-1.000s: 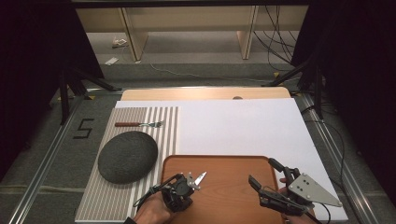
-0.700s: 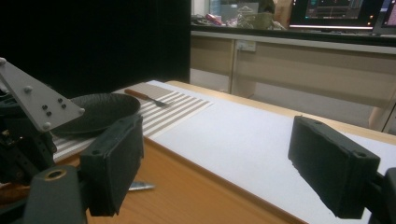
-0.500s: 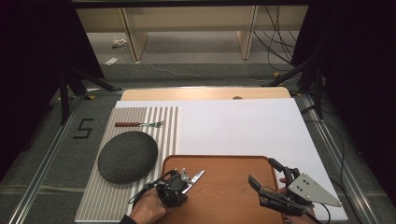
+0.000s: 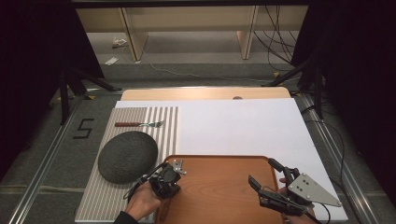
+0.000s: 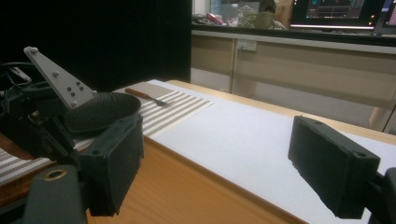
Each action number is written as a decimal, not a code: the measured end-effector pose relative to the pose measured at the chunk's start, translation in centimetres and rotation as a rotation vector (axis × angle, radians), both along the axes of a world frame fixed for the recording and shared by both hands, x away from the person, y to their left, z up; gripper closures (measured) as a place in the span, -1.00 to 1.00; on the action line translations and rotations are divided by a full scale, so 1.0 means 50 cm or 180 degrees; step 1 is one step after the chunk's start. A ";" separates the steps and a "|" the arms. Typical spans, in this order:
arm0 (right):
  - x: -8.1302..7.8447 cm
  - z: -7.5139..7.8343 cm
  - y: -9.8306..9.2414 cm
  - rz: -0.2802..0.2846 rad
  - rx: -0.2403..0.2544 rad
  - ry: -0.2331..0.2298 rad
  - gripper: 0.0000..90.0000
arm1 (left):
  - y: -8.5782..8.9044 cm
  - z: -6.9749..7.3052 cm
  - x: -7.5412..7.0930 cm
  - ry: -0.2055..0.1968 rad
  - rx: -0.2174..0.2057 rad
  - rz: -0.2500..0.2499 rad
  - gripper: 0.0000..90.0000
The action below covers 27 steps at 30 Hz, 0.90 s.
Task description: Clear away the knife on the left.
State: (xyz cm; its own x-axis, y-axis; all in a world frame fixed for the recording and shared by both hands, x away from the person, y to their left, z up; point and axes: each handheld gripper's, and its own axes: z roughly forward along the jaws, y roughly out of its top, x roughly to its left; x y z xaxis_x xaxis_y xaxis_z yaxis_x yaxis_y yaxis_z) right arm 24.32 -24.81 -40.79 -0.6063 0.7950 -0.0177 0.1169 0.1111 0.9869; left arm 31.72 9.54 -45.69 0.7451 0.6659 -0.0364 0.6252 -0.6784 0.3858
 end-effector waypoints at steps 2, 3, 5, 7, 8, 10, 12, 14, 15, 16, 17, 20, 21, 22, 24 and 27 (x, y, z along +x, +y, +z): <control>0.000 0.000 0.000 0.0003 0.0009 -0.0003 -0.57 | 0.004 0.000 0.002 0.0009 -0.0002 0.0022 0.99; 0.000 0.000 0.000 0.0002 0.0003 0.0008 -0.57 | 0.005 0.000 0.002 0.0015 0.0000 0.0027 0.99; -0.001 0.000 0.000 0.0003 0.0002 0.0005 -0.57 | 0.008 0.001 0.003 0.0015 0.0014 0.0024 0.99; -0.001 0.000 0.000 0.0004 0.0003 0.0007 -0.57 | 0.012 0.001 0.003 0.0026 0.0006 0.0033 0.99; -0.001 0.000 0.000 0.0003 0.0002 0.0006 -0.57 | 0.014 0.002 0.003 0.0028 0.0007 0.0039 0.99; -0.001 0.000 0.000 -0.0001 0.0012 0.0007 -0.57 | 0.018 0.002 0.003 0.0047 0.0001 0.0062 0.99; -0.001 0.000 0.000 -0.0001 0.0017 0.0001 -0.57 | 0.022 0.003 0.003 0.0053 0.0006 0.0065 0.99; -0.001 0.001 0.000 -0.0002 0.0013 0.0002 -0.57 | 0.026 0.003 0.002 0.0075 0.0010 0.0080 0.99; -0.001 0.000 0.000 -0.0001 0.0010 -0.0003 -0.57 | 0.027 0.003 0.002 0.0074 0.0016 0.0078 0.99; -0.001 0.000 0.000 -0.0001 0.0010 -0.0003 -0.57 | 0.029 0.003 0.001 0.0081 0.0019 0.0084 0.99; -0.001 0.001 0.000 0.0000 0.0009 -0.0003 -0.57 | 0.030 0.003 0.001 0.0101 0.0018 0.0089 0.99; -0.001 0.001 -0.001 -0.0002 0.0012 -0.0003 -0.57 | 0.032 0.004 0.001 0.0112 0.0015 0.0097 0.99; -0.001 0.000 -0.001 -0.0001 0.0018 -0.0006 -0.57 | 0.033 0.004 0.002 0.0112 0.0022 0.0089 0.99; 0.000 0.000 -0.001 -0.0001 0.0020 -0.0007 -0.57 | 0.035 0.004 0.002 0.0116 0.0025 0.0094 0.99; -0.001 0.001 0.000 -0.0002 0.0013 0.0002 -0.57 | 0.037 0.003 0.001 0.0135 0.0029 0.0099 0.99; -0.001 0.001 -0.001 -0.0002 0.0013 -0.0002 -0.57 | 0.039 0.002 0.001 0.0136 0.0047 0.0097 0.99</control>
